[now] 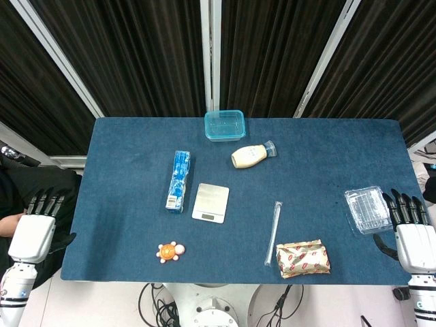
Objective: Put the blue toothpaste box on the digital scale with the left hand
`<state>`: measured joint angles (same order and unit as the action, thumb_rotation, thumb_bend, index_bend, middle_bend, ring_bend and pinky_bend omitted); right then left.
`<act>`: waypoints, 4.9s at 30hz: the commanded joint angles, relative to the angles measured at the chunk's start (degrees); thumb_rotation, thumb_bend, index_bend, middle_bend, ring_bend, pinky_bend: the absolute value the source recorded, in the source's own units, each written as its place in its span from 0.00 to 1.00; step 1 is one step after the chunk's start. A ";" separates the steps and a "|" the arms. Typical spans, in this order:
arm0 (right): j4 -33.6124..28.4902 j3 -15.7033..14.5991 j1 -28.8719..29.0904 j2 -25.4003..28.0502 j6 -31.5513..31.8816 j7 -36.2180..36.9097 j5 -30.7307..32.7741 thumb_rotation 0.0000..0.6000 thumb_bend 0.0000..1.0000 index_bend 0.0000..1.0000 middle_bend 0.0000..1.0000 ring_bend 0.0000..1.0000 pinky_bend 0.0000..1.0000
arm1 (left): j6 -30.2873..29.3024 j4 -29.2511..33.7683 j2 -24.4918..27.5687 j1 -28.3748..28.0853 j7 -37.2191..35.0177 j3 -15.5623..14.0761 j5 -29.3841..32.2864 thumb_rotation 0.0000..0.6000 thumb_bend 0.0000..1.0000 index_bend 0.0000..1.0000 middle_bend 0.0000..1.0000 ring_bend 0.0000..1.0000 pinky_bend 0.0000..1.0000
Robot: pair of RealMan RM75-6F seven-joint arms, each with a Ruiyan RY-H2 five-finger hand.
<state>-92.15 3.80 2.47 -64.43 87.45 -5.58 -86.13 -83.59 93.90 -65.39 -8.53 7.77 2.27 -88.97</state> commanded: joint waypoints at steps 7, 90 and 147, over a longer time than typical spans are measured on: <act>0.16 -0.05 -0.26 0.28 0.29 0.30 -0.09 1.00 0.17 0.00 0.00 0.00 0.00 | -0.34 0.05 -0.29 0.25 0.12 -0.36 -0.06 1.00 0.17 0.00 0.08 0.00 0.00; 3.10 1.58 -2.24 2.02 1.05 6.17 3.05 1.00 0.21 0.00 0.00 0.00 0.00 | 26.20 -17.76 -31.66 -27.24 4.57 -1.27 -1.61 1.00 0.54 0.69 0.20 0.00 0.00; 4.39 1.54 -2.40 1.37 0.14 6.90 3.76 1.00 0.21 0.00 0.00 0.00 0.00 | 24.11 -16.59 -30.52 -28.38 4.63 -2.05 0.11 1.00 0.54 0.69 0.20 0.00 0.00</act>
<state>-87.75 5.34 0.07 -63.06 87.59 1.32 -82.38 -58.81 76.62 -96.45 -37.21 12.20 0.18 -88.67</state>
